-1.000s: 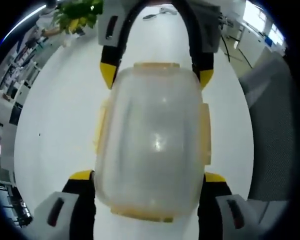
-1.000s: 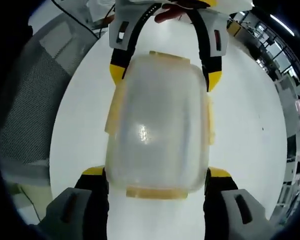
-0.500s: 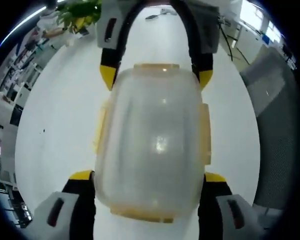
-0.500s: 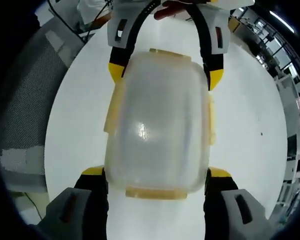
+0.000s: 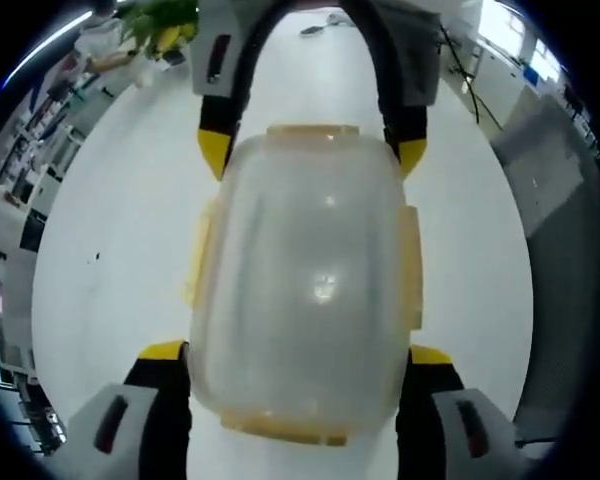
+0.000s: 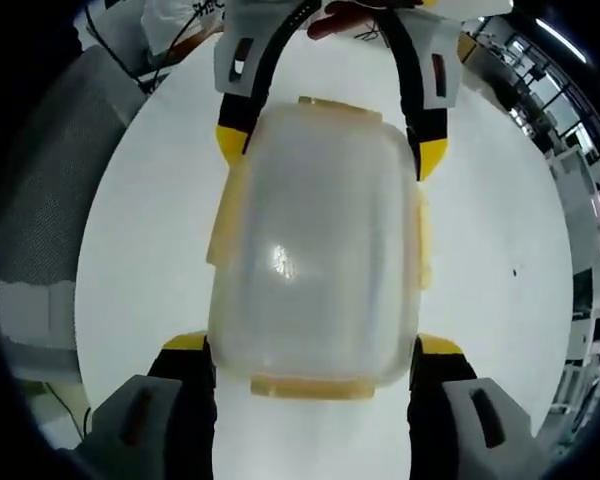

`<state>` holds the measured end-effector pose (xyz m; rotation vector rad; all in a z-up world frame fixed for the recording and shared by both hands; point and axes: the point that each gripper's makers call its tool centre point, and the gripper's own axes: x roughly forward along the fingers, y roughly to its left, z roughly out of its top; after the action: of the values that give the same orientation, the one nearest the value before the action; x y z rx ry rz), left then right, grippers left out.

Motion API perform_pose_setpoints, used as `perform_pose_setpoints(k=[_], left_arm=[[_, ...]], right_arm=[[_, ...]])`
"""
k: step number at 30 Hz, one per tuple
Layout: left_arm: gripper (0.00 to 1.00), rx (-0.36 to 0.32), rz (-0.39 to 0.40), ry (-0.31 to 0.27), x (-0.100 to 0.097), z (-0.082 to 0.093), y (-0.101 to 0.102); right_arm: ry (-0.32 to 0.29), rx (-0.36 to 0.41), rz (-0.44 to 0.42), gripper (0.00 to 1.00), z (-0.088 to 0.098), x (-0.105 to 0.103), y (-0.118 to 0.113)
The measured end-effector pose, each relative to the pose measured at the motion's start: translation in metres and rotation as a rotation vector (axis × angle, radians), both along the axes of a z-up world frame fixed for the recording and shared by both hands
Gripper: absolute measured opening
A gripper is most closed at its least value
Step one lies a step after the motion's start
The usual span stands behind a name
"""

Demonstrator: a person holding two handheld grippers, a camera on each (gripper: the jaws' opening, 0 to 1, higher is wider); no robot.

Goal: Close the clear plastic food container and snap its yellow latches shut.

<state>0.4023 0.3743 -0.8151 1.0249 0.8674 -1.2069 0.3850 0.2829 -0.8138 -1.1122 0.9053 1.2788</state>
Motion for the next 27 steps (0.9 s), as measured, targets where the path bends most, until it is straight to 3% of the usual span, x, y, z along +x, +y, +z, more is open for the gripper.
perform_pose_setpoints(k=[14, 21, 23, 27], left_arm=[[0.83, -0.019, 0.023, 0.007, 0.038, 0.001, 0.004], [0.83, 0.087, 0.012, 0.003, 0.038, -0.003, 0.005], [0.84, 0.096, 0.011, 0.003, 0.038, -0.003, 0.006], [0.84, 0.065, 0.013, 0.010, 0.038, -0.002, 0.007]], right_arm=[[-0.005, -0.055, 0.016, 0.79, -0.004, 0.040, 0.002], [-0.038, -0.043, 0.010, 0.81, -0.007, 0.039, 0.001], [-0.057, -0.046, 0.020, 0.81, -0.010, 0.041, 0.000], [-0.040, -0.019, 0.012, 0.82, -0.008, 0.042, 0.001]])
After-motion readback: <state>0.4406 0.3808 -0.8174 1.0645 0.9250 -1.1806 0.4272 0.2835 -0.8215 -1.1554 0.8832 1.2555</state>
